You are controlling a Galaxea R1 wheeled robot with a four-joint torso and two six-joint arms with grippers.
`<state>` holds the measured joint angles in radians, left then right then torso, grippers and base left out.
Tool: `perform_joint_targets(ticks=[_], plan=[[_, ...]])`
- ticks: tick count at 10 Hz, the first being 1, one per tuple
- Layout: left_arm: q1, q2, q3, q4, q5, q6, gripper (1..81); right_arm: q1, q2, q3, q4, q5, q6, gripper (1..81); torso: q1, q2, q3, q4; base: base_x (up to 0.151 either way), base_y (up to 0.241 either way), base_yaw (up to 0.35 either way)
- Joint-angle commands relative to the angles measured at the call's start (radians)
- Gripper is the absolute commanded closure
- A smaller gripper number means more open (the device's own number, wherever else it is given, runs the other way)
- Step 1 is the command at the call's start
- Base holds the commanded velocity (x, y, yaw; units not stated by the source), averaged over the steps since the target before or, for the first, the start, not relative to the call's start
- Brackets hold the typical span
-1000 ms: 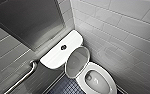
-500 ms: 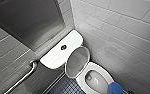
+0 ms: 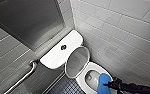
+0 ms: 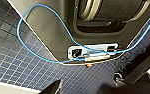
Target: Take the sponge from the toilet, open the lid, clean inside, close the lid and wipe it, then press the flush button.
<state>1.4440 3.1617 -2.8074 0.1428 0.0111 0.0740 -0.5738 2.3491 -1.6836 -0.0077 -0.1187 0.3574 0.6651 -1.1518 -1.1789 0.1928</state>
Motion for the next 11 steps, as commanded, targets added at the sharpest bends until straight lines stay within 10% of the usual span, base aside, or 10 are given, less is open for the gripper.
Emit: perform_joint_targets(ticks=[1, 11], plan=[[0.043, -0.001, -0.001, 0.004, 0.096, 0.001, 1.0, 0.225, 0.159, -0.224, -0.051, -0.279, 0.003, 81.1, 0.0, 0.0, 0.0, 0.0, 0.0, 0.0, 0.0], [0.039, -0.003, -0.001, 0.004, 0.078, 0.001, 1.0, 0.418, 0.555, -0.686, -0.153, -0.45, 0.005, 81.1, 0.0, 0.0, 0.0, 0.0, 0.0, 0.0, 0.0]])
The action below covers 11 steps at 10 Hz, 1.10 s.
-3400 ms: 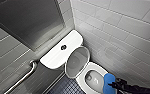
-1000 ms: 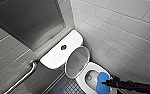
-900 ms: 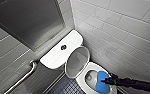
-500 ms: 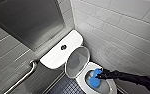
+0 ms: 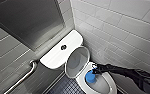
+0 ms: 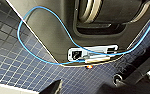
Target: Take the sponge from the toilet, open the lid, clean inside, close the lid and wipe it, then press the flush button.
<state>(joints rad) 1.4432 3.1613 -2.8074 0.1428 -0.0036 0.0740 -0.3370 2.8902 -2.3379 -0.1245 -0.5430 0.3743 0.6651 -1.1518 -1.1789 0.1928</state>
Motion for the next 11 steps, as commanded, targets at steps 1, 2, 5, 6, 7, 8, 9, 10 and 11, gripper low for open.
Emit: perform_joint_targets(ticks=[1, 2, 5, 6, 7, 8, 9, 10, 11], plan=[[0.039, -0.003, -0.001, 0.004, 0.091, 0.001, 1.0, 0.196, 0.017, -0.032, -0.037, -0.04, -0.012, 81.1, 0.0, 0.0, 0.0, 0.0, 0.0, 0.0, 0.0], [0.038, -0.003, -0.001, 0.004, 0.093, 0.001, 1.0, 0.212, 0.019, -0.029, -0.029, -0.04, -0.012, 81.1, 0.0, 0.0, 0.0, 0.0, 0.0, 0.0, 0.0], [0.036, 0.0, 0.0, 0.004, 0.091, 0.001, 1.0, 0.249, 0.04, -0.021, -0.029, -0.074, -0.011, 81.1, 0.0, 0.0, 0.0, 0.0, 0.0, 0.0, 0.0], [0.035, 0.0, 0.0, 0.004, 0.091, 0.001, 1.0, 0.253, 0.059, -0.026, -0.027, -0.075, -0.011, 81.1, 0.0, 0.0, 0.0, 0.0, 0.0, 0.0, 0.0], [0.035, 0.0, 0.0, 0.004, 0.093, 0.001, 1.0, 0.259, 0.066, -0.029, -0.026, -0.075, -0.011, 81.1, 0.0, 0.0, 0.0, 0.0, 0.0, 0.0, 0.0], [0.035, -0.001, 0.0, 0.004, 0.093, 0.001, 1.0, 0.265, 0.072, -0.035, -0.023, -0.075, -0.011, 81.1, 0.0, 0.0, 0.0, 0.0, 0.0, 0.0, 0.0], [0.035, -0.003, 0.0, 0.004, 0.093, 0.001, 1.0, 0.27, 0.074, -0.037, -0.021, -0.077, -0.011, 81.1, 0.0, 0.0, 0.0, 0.0, 0.0, 0.0, 0.0], [0.035, -0.001, 0.0, 0.004, 0.091, 0.001, 1.0, 0.27, 0.075, -0.036, -0.004, -0.087, -0.011, 81.1, 0.0, 0.0, 0.0, 0.0, 0.0, 0.0, 0.0], [0.033, 0.0, 0.0, 0.004, 0.093, 0.001, 1.0, 0.276, 0.079, -0.04, -0.003, -0.087, -0.011, 81.1, 0.0, 0.0, 0.0, 0.0, 0.0, 0.0, 0.0]])
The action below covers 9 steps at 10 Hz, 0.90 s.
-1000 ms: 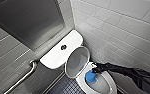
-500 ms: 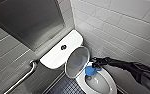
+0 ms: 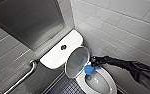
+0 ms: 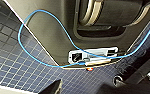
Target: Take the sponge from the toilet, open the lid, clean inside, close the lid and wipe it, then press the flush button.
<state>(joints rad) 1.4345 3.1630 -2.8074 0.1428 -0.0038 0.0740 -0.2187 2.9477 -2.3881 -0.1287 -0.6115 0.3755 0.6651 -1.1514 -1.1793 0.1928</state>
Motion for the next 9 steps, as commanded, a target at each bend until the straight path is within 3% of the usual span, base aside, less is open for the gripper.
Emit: perform_joint_targets(ticks=[1, 3, 4, 5, 6, 9], plan=[[0.041, -0.001, 0.0, 0.004, 0.091, 0.001, 1.0, 0.169, 0.026, 0.009, 0.003, -0.019, -0.012, 81.1, 0.0, 0.0, 0.0, 0.0, 0.0, 0.0, 0.0], [0.04, -0.001, 0.0, 0.004, 0.093, 0.001, 1.0, 0.161, 0.032, 0.009, 0.015, -0.019, -0.012, 81.1, 0.0, 0.0, 0.0, 0.0, 0.0, 0.0, 0.0], [0.041, -0.003, 0.0, 0.004, 0.093, 0.001, 1.0, 0.144, 0.033, 0.012, 0.009, -0.017, -0.012, 81.1, 0.0, 0.0, 0.042, 0.0, 0.0, 0.0, 0.0], [0.041, -0.003, 0.0, 0.004, 0.093, 0.001, 1.0, 0.14, 0.035, 0.012, 0.006, -0.016, -0.012, 81.1, 0.0, 0.0, 0.043, 0.0, 0.0, 0.0, 0.0], [0.039, -0.003, 0.0, 0.004, 0.093, 0.001, 1.0, 0.141, 0.035, 0.014, 0.006, -0.017, -0.014, 81.1, 0.0, 0.0, 0.011, 0.0, 0.0, 0.0, 0.0], [0.039, -0.003, 0.0, 0.004, 0.093, 0.001, 1.0, 0.081, 0.031, 0.011, 0.0, -0.001, -0.018, 81.1, 0.001, 0.0, 0.024, 0.0, 0.0, 0.0, 0.0]])
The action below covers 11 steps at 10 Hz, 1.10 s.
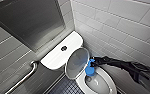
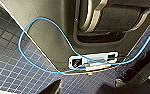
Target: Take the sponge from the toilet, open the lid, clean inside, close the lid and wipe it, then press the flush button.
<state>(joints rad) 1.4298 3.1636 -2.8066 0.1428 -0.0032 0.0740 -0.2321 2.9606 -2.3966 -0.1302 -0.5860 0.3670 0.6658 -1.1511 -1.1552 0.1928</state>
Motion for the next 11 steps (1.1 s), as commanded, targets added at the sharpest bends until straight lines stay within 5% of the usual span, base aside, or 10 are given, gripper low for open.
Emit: perform_joint_targets(ticks=[1, 6, 8, 11], plan=[[0.044, -0.005, -0.001, 0.004, 0.092, 0.001, 1.0, 0.07, 0.008, 0.011, 0.001, -0.02, -0.016, 81.1, 0.0, 0.0, 0.0, 0.0, 0.0, 0.0, 0.0], [0.045, -0.014, -0.001, 0.003, 0.097, 0.0, 1.0, -0.046, -0.102, -0.009, 0.023, 0.09, -0.003, 81.1, 0.0, 0.0, 0.0, 0.0, 0.0, 0.0, 0.0], [0.047, -0.01, -0.001, 0.003, 0.094, 0.0, 1.0, -0.05, -0.218, 0.138, 0.027, 0.09, 0.0, 81.1, 0.0, 0.0, 0.0, 0.0, 0.0, 0.0, 0.0], [0.047, -0.008, -0.001, 0.004, 0.094, 0.001, 1.0, -0.082, -0.378, 0.366, 0.024, 0.133, 0.078, 81.1, 0.0, 0.0, 0.0, 0.0, 0.0, 0.0, 0.0]])
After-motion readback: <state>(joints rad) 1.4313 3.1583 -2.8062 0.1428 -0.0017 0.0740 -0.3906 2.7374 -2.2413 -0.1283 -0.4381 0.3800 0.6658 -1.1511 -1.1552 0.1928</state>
